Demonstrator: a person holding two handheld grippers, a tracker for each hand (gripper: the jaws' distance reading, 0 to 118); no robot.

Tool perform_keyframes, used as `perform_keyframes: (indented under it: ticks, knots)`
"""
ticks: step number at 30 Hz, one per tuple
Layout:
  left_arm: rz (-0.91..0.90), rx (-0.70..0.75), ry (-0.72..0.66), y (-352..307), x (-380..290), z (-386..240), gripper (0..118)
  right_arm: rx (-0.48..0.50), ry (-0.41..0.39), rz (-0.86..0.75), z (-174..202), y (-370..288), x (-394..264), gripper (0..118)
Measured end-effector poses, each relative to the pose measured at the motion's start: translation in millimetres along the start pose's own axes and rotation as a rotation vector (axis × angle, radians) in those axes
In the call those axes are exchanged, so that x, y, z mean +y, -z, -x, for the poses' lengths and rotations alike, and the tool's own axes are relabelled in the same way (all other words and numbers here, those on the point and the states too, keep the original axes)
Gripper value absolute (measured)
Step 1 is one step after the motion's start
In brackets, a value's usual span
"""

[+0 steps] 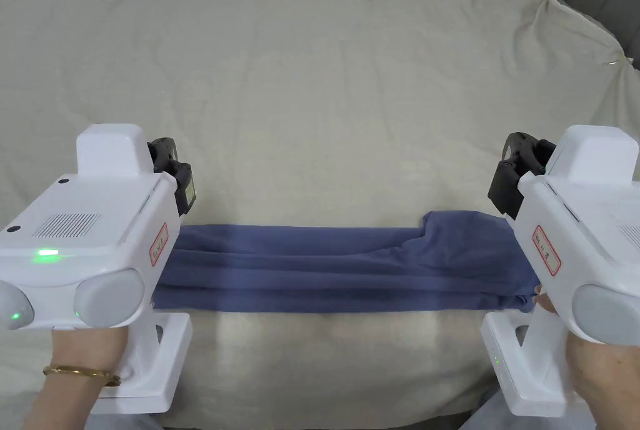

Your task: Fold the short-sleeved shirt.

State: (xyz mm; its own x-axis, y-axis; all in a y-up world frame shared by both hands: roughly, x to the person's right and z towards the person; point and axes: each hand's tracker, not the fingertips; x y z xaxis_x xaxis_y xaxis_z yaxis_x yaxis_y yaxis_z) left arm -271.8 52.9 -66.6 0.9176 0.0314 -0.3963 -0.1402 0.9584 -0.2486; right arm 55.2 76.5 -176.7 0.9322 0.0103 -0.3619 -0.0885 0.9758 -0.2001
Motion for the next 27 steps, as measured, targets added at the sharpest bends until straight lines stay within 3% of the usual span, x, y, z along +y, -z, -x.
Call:
perform_keyframes:
  ticks: [8, 15, 17, 18, 19, 20, 21, 24, 27]
  knots:
    - [0.052, -0.042, -0.014, 12.5, 2.1, 10.2, 0, 0.019, 0.005, 0.024, 2.0, 7.8, -1.0, 0]
    - [0.191, -0.106, -0.111, 36.2, 33.4, 67.4, 0, 0.02, -0.009, 0.037, 2.9, 13.2, 2.0, 0]
    - [0.25, -0.14, -0.175, 44.7, 40.8, 89.7, 21, 0.019, -0.01, 0.043, 3.6, 15.0, 3.5, 0]
    - [0.282, -0.16, -0.213, 48.8, 45.1, 101.5, 44, 0.02, -0.011, 0.048, 4.2, 16.3, 3.8, 0]
    - [0.328, -0.18, -0.246, 54.2, 45.9, 111.1, 82, 0.02, -0.011, 0.049, 4.8, 16.9, 3.7, 0]
    - [0.404, -0.209, -0.278, 63.3, 45.3, 123.7, 106, 0.02, -0.01, 0.048, 4.7, 17.6, 3.6, 0]
    - [0.488, -0.213, -0.277, 72.0, 43.6, 134.3, 118, 0.022, -0.005, 0.051, 5.1, 18.8, 3.3, 0]
    - [0.579, -0.24, -0.269, 89.1, 27.0, 168.9, 118, 0.03, -0.004, 0.069, 8.0, 21.9, 1.3, 0]
    - [0.711, -0.263, -0.403, 105.7, 7.1, 203.8, 118, 0.029, -0.016, 0.087, 12.0, 23.8, -1.1, 0]
